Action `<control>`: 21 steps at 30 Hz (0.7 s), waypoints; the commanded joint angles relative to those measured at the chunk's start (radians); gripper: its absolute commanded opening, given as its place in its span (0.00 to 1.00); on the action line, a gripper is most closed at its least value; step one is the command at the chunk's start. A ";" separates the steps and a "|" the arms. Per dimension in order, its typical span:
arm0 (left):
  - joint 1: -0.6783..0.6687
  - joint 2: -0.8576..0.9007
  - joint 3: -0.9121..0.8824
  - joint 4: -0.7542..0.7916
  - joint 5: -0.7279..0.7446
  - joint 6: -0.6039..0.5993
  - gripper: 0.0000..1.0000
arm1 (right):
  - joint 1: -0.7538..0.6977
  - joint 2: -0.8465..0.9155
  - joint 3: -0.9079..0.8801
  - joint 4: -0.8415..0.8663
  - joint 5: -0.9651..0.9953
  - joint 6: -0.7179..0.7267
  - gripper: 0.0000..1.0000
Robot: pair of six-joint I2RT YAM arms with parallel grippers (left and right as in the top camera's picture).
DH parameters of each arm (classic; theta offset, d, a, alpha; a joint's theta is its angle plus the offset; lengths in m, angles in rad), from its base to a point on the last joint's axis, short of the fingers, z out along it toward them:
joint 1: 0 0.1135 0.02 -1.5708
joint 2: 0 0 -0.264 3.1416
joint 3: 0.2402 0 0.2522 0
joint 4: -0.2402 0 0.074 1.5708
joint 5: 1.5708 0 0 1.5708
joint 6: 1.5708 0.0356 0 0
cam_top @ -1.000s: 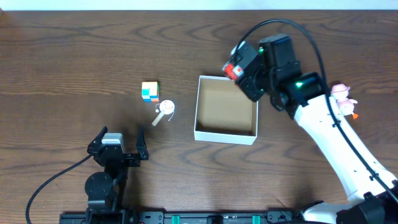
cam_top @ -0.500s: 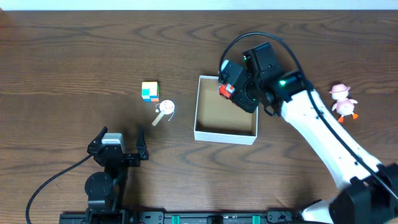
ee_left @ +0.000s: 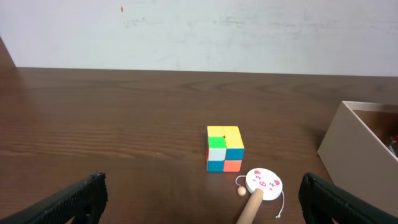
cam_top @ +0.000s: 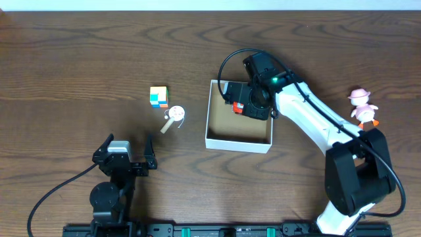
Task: Pack container
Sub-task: 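Carry the red truck left and lower it into the white box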
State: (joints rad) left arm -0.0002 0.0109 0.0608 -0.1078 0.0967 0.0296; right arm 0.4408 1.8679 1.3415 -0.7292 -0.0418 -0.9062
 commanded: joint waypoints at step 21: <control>0.006 -0.007 -0.029 -0.011 -0.011 0.000 0.98 | -0.040 0.002 0.010 0.037 0.019 -0.021 0.73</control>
State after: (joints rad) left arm -0.0002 0.0109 0.0608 -0.1078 0.0971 0.0296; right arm 0.4061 1.8709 1.3415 -0.6907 -0.0235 -0.9291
